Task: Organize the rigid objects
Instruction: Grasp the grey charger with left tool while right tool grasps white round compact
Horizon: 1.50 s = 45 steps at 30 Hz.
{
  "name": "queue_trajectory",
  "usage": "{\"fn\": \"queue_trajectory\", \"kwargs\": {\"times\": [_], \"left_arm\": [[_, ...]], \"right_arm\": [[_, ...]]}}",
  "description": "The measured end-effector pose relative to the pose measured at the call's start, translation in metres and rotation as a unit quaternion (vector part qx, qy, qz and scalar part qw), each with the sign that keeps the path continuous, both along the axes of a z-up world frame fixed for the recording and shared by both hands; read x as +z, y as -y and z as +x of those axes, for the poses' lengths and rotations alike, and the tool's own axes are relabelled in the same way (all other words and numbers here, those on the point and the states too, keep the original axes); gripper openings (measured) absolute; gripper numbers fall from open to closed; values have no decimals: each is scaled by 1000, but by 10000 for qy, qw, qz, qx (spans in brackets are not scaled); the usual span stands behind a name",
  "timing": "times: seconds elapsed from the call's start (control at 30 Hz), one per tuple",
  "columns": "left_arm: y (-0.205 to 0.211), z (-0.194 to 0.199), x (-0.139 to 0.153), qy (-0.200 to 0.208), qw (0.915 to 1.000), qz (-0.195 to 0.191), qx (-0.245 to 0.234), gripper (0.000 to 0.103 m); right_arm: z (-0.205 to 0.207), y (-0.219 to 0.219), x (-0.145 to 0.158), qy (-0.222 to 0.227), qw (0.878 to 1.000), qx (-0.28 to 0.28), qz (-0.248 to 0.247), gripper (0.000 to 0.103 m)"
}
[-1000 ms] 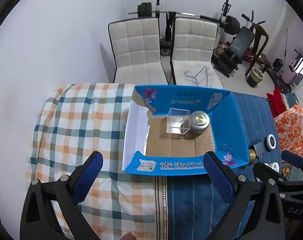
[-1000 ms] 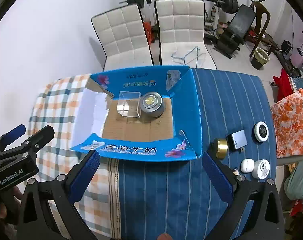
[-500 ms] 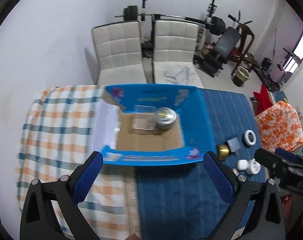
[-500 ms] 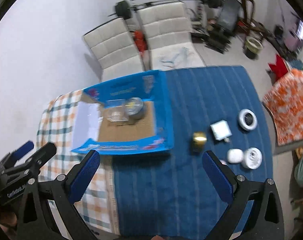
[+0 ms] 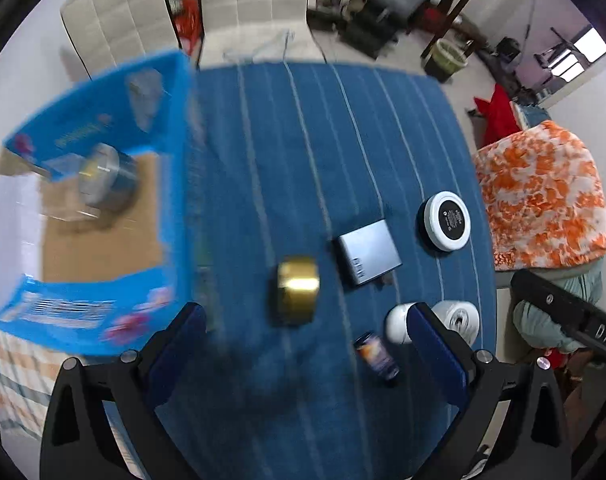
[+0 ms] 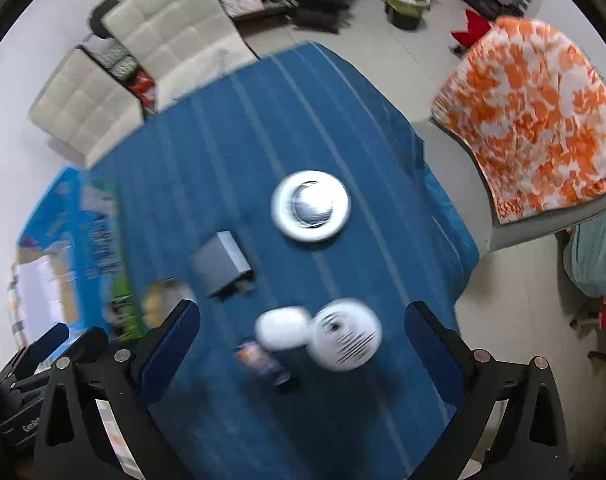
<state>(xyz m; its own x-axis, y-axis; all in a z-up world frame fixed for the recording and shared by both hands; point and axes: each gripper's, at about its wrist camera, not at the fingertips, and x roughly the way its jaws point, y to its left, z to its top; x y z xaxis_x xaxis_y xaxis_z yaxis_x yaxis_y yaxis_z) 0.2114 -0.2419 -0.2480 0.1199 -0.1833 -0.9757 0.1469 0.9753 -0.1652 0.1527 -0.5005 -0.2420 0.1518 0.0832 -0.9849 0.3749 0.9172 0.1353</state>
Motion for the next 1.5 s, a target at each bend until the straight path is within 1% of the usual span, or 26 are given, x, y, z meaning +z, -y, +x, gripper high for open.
{"fn": "queue_trajectory", "kwargs": {"times": [0.03, 0.1, 0.17, 0.2, 0.3, 0.43, 0.47, 0.53, 0.57, 0.6, 0.63, 0.73, 0.77, 0.83, 0.87, 0.9, 0.93, 0.97, 1.0, 1.07, 1.13, 1.27, 1.37, 1.43, 1.47, 1.5], "left_arm": [[7, 5, -8, -84, 9999, -75, 22, 103], [25, 14, -21, -211, 9998, -55, 36, 103], [41, 24, -30, -259, 9996, -105, 71, 103], [47, 29, -35, -270, 9996, -67, 82, 103], [61, 38, -52, -482, 9988, -5, 79, 103], [65, 45, -77, -735, 9970, 69, 240, 103], [65, 45, -84, -801, 9963, 138, 289, 103], [63, 46, -93, -873, 9955, 192, 324, 103], [63, 45, -99, -925, 9948, 258, 351, 103], [62, 46, -104, -985, 9941, 267, 370, 103], [61, 45, -109, -1062, 9932, 266, 396, 103], [59, 44, -119, -1160, 9919, 266, 442, 102], [59, 43, -123, -1189, 9915, 276, 452, 96], [62, 43, -119, -965, 9937, 455, 335, 95], [65, 42, -119, -898, 9941, 552, 265, 89], [66, 41, -116, -801, 9943, 672, 206, 80], [66, 39, -114, -719, 9946, 738, 142, 76], [66, 37, -111, -678, 9951, 720, 43, 66], [64, 34, -108, -653, 9947, 790, -69, 62], [58, 29, -109, -705, 9948, 730, -76, 62], [57, 26, -108, -618, 9950, 778, -113, 62], [60, 21, -105, -513, 9954, 806, -19, 59], [78, 20, -104, -440, 9950, 892, -122, 58], [83, 16, -100, -402, 9949, 909, -177, 57], [85, 16, -94, -377, 9949, 914, -211, 57], [86, 12, -89, -314, 9949, 925, -243, 57]], "right_arm": [[4, 9, -13, -75, 9999, -52, 72, 103], [15, 25, -35, -167, 9994, -93, 280, 103], [27, 35, -53, -231, 9987, -133, 423, 102], [35, 39, -62, -247, 9983, -145, 499, 102], [59, 44, -83, -320, 9972, -137, 664, 100], [82, 38, -109, -483, 9951, -20, 865, 100], [87, 36, -117, -553, 9940, 22, 941, 97], [96, 28, -132, -776, 9924, 150, 944, 81], [99, 25, -139, -895, 9918, 236, 883, 78], [99, 23, -143, -906, 9916, 276, 875, 78], [99, 24, -143, -891, 9917, 266, 889, 78], [96, 29, -139, -1012, 9918, 303, 715, 76], [95, 32, -139, -1041, 9915, 294, 720, 76], [96, 37, -142, -1073, 9905, 328, 798, 76], [96, 40, -143, -1082, 9903, 332, 809, 76], [97, 39, -145, -1121, 9900, 342, 789, 77], [97, 39, -147, -1149, 9899, 368, 746, 78], [97, 39, -149, -1166, 9901, 404, 676, 80], [99, 35, -150, -1211, 9901, 458, 548, 79], [100, 26, -150, -1276, 9899, 565, 243, 79], [100, 22, -149, -1261, 9905, 538, -28, 76], [97, 16, -147, -1191, 9911, 523, -286, 74], [94, 10, -143, -1108, 9908, 661, -397, 71], [90, 5, -135, -1015, 9915, 697, -431, 70], [88, 6, -133, -961, 9918, 704, -453, 68], [86, 6, -130, -923, 9918, 725, -499, 58]]}}
